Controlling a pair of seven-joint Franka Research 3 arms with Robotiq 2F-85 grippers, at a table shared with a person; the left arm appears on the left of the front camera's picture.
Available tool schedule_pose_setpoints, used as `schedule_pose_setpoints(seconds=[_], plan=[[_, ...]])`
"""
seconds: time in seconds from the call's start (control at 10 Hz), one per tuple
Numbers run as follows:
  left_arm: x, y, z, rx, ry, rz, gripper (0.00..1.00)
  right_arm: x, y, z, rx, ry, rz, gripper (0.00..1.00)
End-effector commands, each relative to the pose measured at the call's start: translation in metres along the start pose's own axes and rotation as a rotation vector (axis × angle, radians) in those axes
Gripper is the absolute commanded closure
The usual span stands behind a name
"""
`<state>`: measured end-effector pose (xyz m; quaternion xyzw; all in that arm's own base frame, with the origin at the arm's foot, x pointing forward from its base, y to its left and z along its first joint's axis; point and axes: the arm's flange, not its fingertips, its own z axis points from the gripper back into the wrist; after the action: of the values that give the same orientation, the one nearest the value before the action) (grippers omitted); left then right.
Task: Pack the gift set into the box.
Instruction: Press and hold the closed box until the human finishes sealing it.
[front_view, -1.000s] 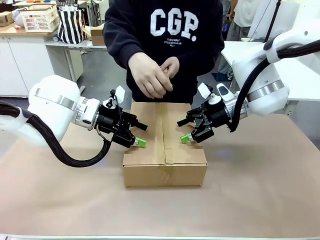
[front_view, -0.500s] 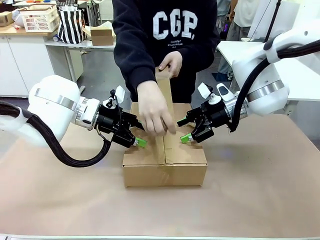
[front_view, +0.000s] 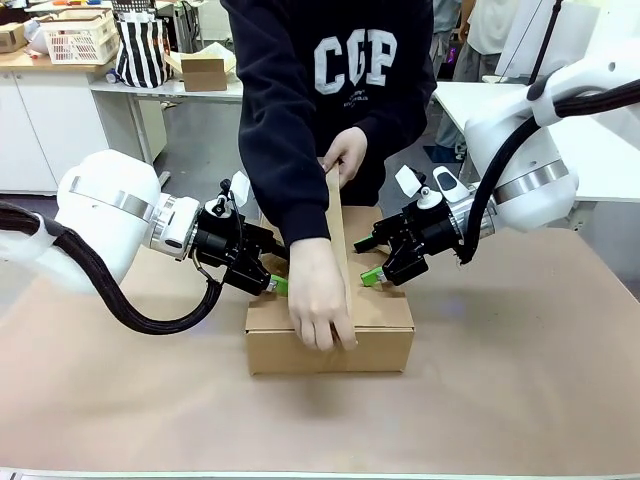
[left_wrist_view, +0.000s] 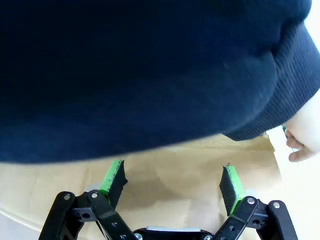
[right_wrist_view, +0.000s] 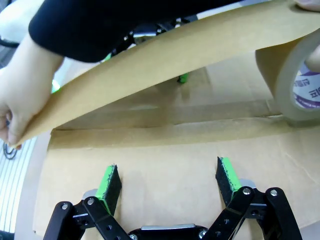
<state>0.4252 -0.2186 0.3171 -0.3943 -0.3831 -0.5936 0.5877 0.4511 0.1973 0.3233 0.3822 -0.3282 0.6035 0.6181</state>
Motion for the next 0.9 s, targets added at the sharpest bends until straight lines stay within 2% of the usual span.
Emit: schedule_pose_setpoints(seconds=[0.0, 0.8], plan=[[-0.0026, -0.0007, 0.0001, -0.001, 0.001, 0.006, 0.0, -0.0006, 0.0006, -0.0005, -0.001, 0.002, 0.0, 0.0], [-0.0026, -0.0007, 0.0001, -0.001, 0.001, 0.006, 0.0, -0.0006, 0.0006, -0.0005, -0.001, 0.002, 0.0, 0.0]])
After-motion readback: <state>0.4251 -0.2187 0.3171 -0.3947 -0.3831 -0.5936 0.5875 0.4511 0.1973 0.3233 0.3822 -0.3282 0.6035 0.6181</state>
